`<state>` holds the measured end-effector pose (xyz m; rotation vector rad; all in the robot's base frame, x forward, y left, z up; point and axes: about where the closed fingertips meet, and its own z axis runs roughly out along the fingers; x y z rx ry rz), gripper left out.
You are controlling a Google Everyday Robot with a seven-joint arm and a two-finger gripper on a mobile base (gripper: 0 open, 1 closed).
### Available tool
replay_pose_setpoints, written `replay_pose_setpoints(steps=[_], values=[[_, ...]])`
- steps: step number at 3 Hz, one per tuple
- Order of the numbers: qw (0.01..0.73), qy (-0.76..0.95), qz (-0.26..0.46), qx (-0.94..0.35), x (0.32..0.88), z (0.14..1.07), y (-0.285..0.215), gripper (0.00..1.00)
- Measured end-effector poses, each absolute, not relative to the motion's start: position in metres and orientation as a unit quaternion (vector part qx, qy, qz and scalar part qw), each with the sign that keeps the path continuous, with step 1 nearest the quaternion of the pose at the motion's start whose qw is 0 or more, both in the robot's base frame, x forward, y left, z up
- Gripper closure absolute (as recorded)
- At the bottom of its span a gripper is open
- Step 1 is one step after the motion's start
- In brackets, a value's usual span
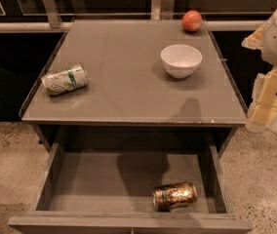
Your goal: Pick orange can from top drawer and place on counter
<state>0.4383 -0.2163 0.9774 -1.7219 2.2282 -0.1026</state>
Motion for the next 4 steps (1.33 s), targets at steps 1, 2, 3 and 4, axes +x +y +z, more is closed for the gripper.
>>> replay_pose_setpoints(steps=[1, 2, 3, 4], values=[[0.166, 0.780, -0.037, -0.602, 0.438, 0.979, -0.216, 0.00], [0.198, 0.782, -0.018, -0.591, 0.436, 0.963, -0.216, 0.00], [0.244, 0.793, 0.045, -0.557, 0.424, 0.903, -0.223, 0.00], [0.293, 0.801, 0.118, -0.508, 0.413, 0.832, -0.223, 0.00]])
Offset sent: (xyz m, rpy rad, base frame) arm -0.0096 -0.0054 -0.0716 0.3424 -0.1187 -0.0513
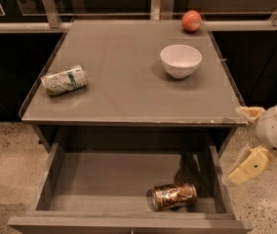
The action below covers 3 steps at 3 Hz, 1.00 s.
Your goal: Pick orange can from top drawer and place on counter
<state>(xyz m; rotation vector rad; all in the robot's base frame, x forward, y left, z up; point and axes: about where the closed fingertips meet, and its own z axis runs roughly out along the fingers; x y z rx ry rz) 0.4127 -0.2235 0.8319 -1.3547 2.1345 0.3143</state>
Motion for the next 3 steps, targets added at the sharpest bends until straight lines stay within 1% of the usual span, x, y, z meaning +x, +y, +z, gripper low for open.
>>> replay_pose_setpoints(steps=[1, 3], values=[[0.330, 0.802, 0.145, -0.476, 0.4154, 0.8317, -0.2183, 0.00], [0.323, 0.803, 0.157, -0.476, 0.4065, 0.8248, -0.2119, 0.00]])
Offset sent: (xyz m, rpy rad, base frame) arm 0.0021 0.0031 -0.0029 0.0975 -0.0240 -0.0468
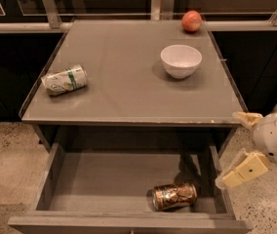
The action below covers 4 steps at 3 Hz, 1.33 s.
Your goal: Pick orange can from top drawer and place on counter
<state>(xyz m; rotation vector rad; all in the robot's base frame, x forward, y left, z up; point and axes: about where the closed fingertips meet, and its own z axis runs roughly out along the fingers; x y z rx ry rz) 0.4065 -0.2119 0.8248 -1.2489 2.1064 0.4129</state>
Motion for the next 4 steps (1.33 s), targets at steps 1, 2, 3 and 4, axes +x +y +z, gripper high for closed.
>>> replay_pose_setpoints(steps=[1, 2, 3, 4], values=[[0.314, 0.809, 0.183, -0.463, 0.384, 0.804, -0.205, 0.00], [0.312, 0.812, 0.211, -0.445, 0.367, 0.778, -0.201, 0.00], [0.318, 0.813, 0.216, -0.437, 0.364, 0.742, -0.195, 0.00], [0.340, 0.804, 0.209, -0.441, 0.384, 0.705, -0.187, 0.00]])
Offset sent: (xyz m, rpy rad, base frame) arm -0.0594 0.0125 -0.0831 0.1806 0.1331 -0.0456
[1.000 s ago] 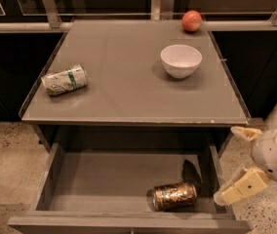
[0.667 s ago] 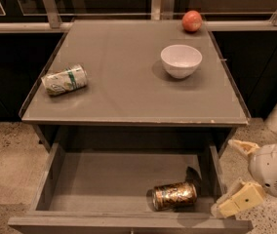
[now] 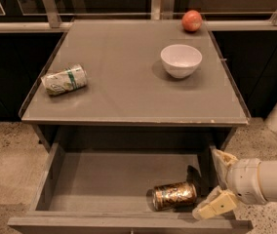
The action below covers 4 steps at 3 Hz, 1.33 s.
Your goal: Pick orange can from top drawer and place on counter
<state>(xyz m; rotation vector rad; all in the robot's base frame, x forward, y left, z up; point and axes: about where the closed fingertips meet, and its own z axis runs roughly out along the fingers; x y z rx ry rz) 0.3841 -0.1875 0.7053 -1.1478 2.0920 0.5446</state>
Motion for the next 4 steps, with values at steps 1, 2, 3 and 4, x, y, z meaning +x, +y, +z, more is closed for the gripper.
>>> replay_pose_setpoints(steps=[1, 2, 3, 4], values=[[0.355, 0.788, 0.208, -0.458, 0.416, 0.676, -0.175, 0.00], [0.367, 0.776, 0.216, -0.465, 0.441, 0.659, -0.161, 0.00], [0.377, 0.767, 0.216, -0.472, 0.458, 0.647, -0.150, 0.00], [0.384, 0.770, 0.209, -0.464, 0.458, 0.634, -0.151, 0.00]])
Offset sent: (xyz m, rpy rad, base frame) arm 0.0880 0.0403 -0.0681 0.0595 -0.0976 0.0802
